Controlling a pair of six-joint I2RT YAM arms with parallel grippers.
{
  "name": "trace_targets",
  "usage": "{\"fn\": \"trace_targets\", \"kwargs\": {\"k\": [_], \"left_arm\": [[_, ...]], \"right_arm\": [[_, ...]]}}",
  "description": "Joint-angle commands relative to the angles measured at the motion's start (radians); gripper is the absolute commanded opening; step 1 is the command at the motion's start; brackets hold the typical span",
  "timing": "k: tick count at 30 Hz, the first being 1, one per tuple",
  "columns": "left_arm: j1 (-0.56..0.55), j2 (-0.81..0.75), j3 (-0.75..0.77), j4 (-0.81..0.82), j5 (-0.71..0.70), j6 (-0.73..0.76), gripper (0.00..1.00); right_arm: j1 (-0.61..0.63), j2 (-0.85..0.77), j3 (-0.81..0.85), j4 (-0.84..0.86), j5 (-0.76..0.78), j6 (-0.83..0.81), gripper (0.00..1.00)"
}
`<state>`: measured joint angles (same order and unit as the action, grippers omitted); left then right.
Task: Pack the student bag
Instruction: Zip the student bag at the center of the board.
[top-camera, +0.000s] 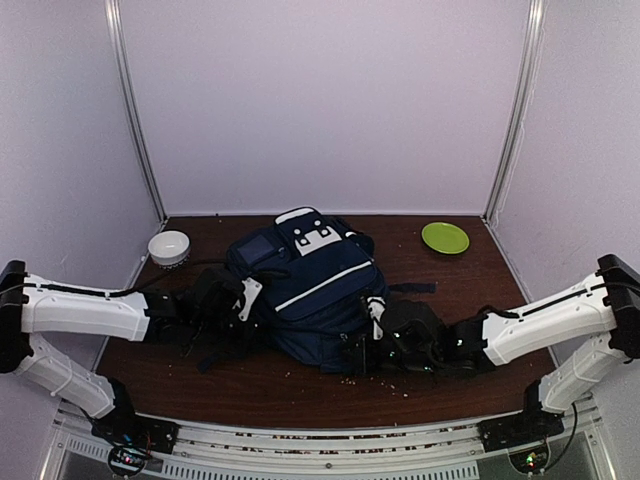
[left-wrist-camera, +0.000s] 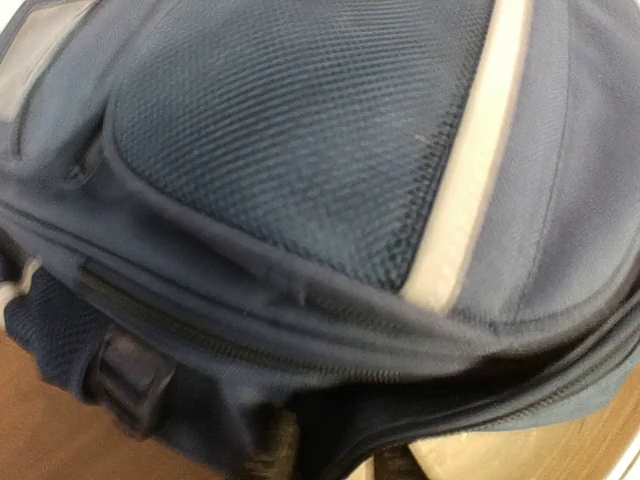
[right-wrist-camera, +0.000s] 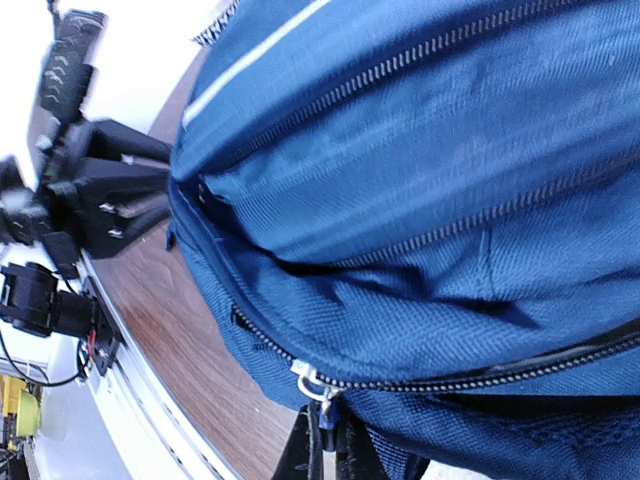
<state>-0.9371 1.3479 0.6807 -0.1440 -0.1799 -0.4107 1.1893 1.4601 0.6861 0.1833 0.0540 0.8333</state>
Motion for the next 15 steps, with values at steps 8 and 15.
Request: {"fn": "trace_targets", "kwargs": {"k": [8,15], "left_arm": [[-0.18,-0.146,0.122,-0.184,-0.042,0.048,0.87],[-0.243,-0.01,0.185,-0.113,-0.045,0.167,0.87]], "right_arm": [[-0.001,0.021,0.022,-0.007,-0.039,-0.03,0.0],[0.0,0.031,0.035,-0.005,-0.059,-0.03,0.0]]}}
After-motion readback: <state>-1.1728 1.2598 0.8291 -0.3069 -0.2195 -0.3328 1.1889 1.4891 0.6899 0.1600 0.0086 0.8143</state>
